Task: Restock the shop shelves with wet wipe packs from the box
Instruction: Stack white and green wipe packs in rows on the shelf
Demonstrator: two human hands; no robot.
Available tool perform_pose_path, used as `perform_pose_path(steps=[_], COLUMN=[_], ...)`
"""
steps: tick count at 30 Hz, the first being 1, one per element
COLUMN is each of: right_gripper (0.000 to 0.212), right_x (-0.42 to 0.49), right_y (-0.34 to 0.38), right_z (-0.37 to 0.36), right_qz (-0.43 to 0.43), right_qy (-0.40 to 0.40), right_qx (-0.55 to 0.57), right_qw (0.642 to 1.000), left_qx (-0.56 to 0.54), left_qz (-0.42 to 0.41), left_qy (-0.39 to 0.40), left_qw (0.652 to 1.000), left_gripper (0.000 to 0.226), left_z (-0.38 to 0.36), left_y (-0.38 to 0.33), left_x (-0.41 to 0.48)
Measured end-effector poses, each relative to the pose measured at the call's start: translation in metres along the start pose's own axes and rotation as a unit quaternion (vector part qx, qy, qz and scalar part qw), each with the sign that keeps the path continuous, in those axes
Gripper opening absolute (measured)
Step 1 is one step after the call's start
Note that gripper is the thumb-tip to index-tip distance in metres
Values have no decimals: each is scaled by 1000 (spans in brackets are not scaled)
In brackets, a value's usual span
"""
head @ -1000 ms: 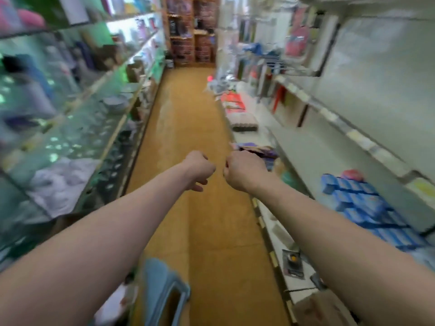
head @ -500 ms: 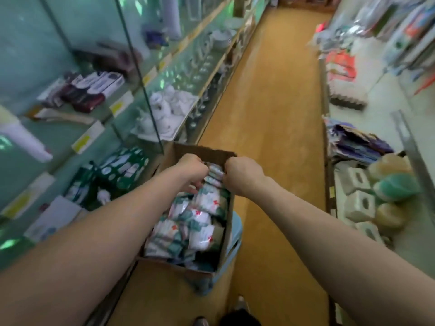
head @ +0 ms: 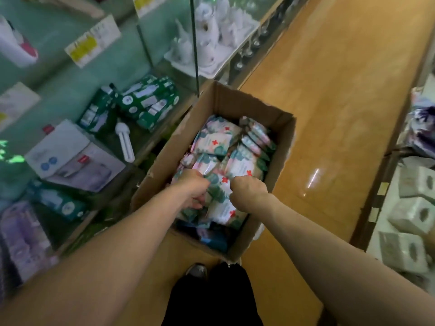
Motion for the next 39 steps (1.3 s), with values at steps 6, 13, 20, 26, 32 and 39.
perform_pose_path(steps=[6, 13, 20, 26, 32, 39], right_gripper=[28, 38, 26, 20, 21, 70], right_x=[17, 29, 27, 39, 51, 89], right_y=[0, -8, -9, -37, -32, -63], right_z=[-46, -63, -44, -25, -13, -18], right_qz=[13, 4, 55, -97, -70, -35], right_qy=[40, 19, 77, 86, 42, -17], right_qx=[-1, 28, 81, 470, 453, 135], right_qw=[999, 999, 992, 873, 888, 990], left_qx=[-71, -83, -113, -276, -307, -356], left_qz=[44, 54, 51, 59, 82, 55], left_qy=[-3, -10, -4, -2, 83, 9], left_qw=[997, 995, 992, 959, 945, 933], left_gripper=[17, 10, 21, 24, 40, 30], left_z=[-15, -21, -19, -10, -37, -20], left_y=[28, 36, 37, 24, 18, 21], left_x=[20, 27, 28, 33, 27, 44])
Point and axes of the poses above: each hand's wrist, its own x-axis towards the middle knuckle, its own z-axis out of the back of the hand, y = z × x, the point moved 8 cm from there along x, towards the middle knuckle, and after that the axes turned 7 degrees about -y, right-handed, at the moved point
